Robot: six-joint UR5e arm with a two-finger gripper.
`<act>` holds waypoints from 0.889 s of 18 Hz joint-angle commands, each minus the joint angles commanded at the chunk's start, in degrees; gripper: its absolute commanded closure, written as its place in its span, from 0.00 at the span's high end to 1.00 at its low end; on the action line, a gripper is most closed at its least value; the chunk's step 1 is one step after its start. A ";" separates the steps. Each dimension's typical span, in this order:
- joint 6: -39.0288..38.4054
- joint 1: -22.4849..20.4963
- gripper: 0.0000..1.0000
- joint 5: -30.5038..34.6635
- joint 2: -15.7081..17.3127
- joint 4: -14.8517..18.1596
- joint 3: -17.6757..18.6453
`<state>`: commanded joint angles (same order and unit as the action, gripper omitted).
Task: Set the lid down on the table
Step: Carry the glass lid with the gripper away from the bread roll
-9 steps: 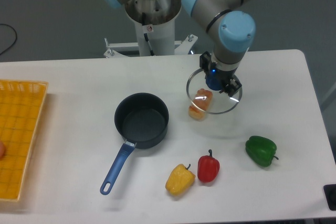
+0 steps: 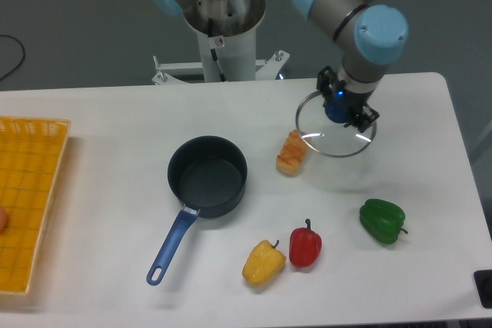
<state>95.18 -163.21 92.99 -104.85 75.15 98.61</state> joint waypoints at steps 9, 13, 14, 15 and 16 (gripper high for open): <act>0.80 -1.94 0.67 0.09 -5.89 -5.54 -1.58; 0.80 -1.94 0.67 0.61 -8.26 -7.64 -2.20; 0.71 -1.94 0.67 1.49 -8.96 -8.17 -2.20; 0.71 -1.94 0.67 2.02 -9.49 -8.70 -2.29; 0.71 -1.94 0.67 2.11 -9.85 -9.23 -2.29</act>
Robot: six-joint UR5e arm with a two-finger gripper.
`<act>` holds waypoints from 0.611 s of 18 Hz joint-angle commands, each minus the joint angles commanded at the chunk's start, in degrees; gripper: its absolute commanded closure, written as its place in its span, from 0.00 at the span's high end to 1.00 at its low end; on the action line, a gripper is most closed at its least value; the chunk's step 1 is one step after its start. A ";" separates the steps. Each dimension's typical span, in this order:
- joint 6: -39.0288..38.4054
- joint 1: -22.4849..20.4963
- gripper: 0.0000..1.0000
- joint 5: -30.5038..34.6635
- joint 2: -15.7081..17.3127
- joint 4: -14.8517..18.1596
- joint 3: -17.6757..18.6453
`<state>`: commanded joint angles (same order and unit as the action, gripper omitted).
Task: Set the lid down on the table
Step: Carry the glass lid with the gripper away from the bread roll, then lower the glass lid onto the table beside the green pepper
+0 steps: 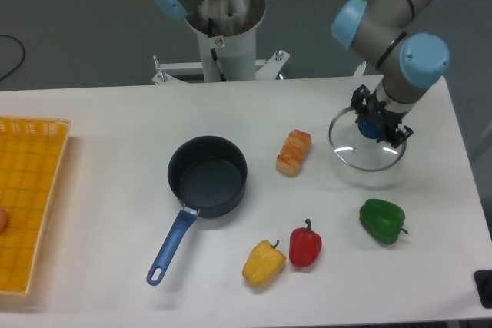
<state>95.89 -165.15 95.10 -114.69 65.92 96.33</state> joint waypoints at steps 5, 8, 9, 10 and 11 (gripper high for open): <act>0.00 -0.09 0.67 0.00 -1.32 -1.32 0.00; 0.00 -0.09 0.67 0.00 -2.37 -2.81 0.09; 0.00 -0.09 0.67 0.00 -2.72 -3.25 0.09; 0.00 -0.09 0.67 0.00 -3.25 -3.69 0.09; 0.00 -0.09 0.67 0.00 -3.52 -4.13 0.09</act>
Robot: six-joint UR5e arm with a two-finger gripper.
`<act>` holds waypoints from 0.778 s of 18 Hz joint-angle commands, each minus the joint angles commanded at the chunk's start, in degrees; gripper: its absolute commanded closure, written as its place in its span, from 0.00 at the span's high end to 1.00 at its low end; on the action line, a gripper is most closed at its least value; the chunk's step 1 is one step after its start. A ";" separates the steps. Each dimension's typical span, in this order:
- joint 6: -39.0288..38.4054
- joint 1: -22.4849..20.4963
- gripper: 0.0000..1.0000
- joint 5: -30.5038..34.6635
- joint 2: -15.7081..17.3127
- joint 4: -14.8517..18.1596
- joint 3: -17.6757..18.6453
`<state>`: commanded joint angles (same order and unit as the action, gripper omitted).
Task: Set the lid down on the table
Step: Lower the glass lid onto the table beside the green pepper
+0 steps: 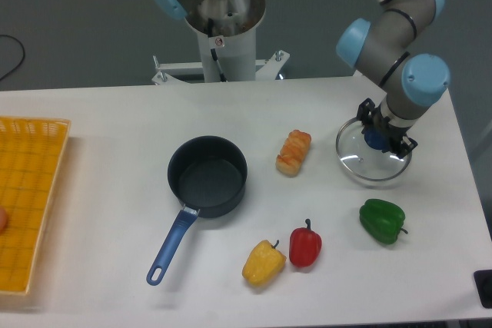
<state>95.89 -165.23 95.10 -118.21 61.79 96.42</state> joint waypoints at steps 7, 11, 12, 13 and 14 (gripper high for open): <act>0.00 0.00 0.67 0.00 -0.44 -0.18 0.00; 0.00 0.00 0.68 0.00 -0.71 -0.27 0.00; 0.00 0.00 0.68 0.00 -0.71 -0.27 0.00; 0.00 0.00 0.68 0.00 -0.79 -0.36 0.00; 0.00 0.00 0.69 0.00 -0.88 -0.36 0.00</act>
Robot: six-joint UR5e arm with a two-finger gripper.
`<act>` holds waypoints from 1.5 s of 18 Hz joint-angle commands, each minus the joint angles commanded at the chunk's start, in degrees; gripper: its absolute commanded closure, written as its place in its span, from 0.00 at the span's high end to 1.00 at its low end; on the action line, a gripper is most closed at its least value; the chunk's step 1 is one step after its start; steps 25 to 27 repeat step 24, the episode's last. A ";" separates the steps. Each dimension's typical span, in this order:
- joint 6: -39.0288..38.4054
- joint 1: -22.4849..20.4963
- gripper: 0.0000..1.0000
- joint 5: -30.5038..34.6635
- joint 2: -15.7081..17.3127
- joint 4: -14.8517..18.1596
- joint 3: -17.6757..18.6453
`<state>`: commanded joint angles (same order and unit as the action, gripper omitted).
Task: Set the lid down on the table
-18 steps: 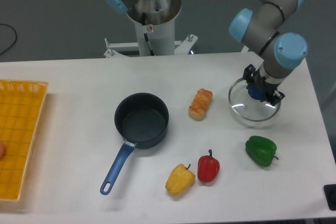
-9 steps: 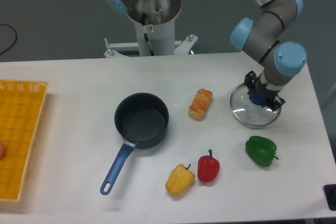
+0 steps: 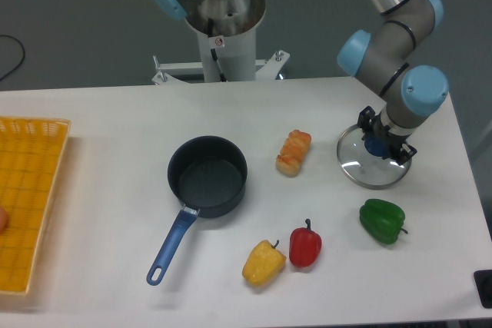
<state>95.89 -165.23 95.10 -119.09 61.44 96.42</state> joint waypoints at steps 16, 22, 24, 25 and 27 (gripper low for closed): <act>0.18 0.35 0.97 0.00 4.30 0.53 0.17; 0.18 0.44 0.98 0.00 6.41 0.79 0.26; 0.09 0.70 0.98 -0.09 6.42 0.70 0.26; 0.09 0.70 0.98 -0.09 6.42 0.70 0.26; 0.09 0.70 0.98 -0.09 6.42 0.70 0.26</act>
